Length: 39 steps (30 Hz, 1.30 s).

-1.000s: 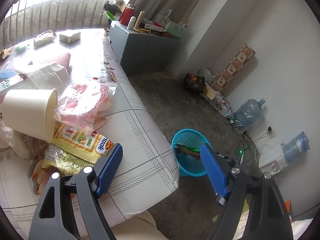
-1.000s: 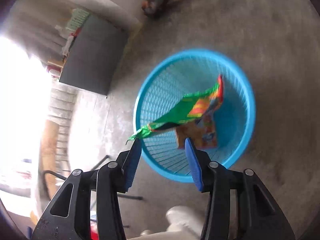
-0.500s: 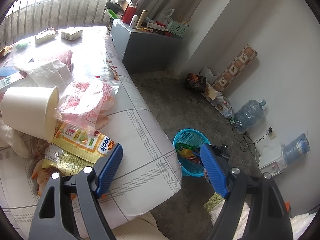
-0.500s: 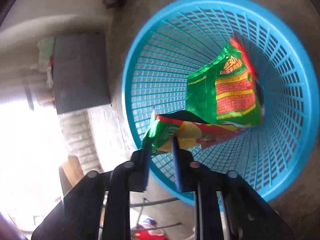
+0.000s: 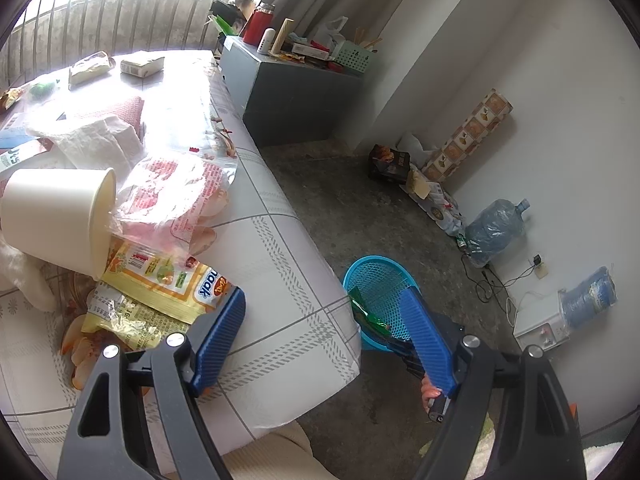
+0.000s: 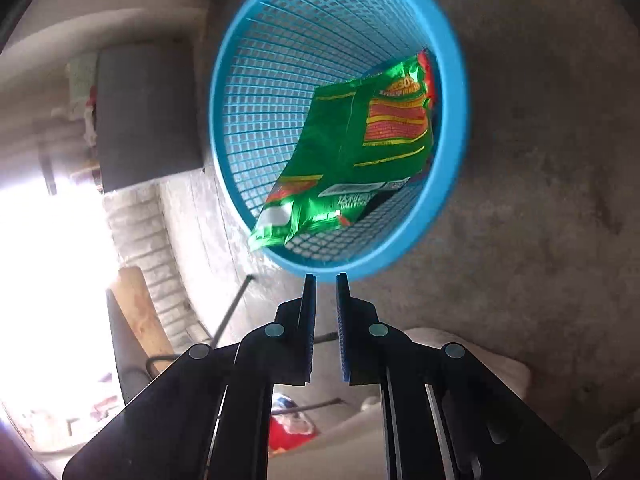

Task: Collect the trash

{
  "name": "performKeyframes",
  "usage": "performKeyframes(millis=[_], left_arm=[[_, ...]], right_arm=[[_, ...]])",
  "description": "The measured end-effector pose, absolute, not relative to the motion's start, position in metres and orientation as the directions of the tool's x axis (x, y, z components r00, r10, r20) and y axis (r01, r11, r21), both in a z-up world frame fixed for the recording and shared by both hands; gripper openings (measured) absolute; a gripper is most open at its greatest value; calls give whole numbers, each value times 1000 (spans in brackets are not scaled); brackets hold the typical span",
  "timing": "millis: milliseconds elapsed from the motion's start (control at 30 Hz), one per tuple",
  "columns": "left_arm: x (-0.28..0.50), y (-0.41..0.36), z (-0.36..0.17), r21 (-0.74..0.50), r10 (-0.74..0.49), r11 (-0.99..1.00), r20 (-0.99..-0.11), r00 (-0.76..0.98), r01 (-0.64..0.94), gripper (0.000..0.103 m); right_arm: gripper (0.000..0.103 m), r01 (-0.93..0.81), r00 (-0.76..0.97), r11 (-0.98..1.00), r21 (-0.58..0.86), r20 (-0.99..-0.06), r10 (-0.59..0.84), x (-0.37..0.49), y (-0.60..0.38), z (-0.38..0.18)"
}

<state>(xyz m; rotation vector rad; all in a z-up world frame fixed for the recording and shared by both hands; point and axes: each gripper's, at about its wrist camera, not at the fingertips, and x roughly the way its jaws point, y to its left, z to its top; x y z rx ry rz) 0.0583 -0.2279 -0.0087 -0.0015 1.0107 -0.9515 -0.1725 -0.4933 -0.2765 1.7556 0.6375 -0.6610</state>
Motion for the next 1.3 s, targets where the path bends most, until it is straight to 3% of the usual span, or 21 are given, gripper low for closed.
performKeyframes(millis=[267,367,667,800,1000,1300], left_arm=[[45,-218,10,-411,-702,595,-684,198,691,78],[37,-211,16,-401,-704,593,-678,209,698,80],[12,-183,33,-352,-692,610,-673,262,710,81],[6,-163,41,-347,-692,631,-657,301,694,84],[5,-128,48,-342,-670,680,-649,360,649,87],[15,-69,48,-316,-599,771,-653,463,553,89]], right_arm=[[31,765,641,-60,641,-767,-13,-179,-487,-220],[44,808,589,90,583,-803,-88,-168,-475,-189],[75,796,579,393,461,-768,-272,-150,-410,-108],[93,779,581,512,363,-724,-371,-138,-383,-65],[95,751,579,626,209,-664,-473,-112,-341,-22],[95,706,575,705,64,-633,-518,-83,-294,5]])
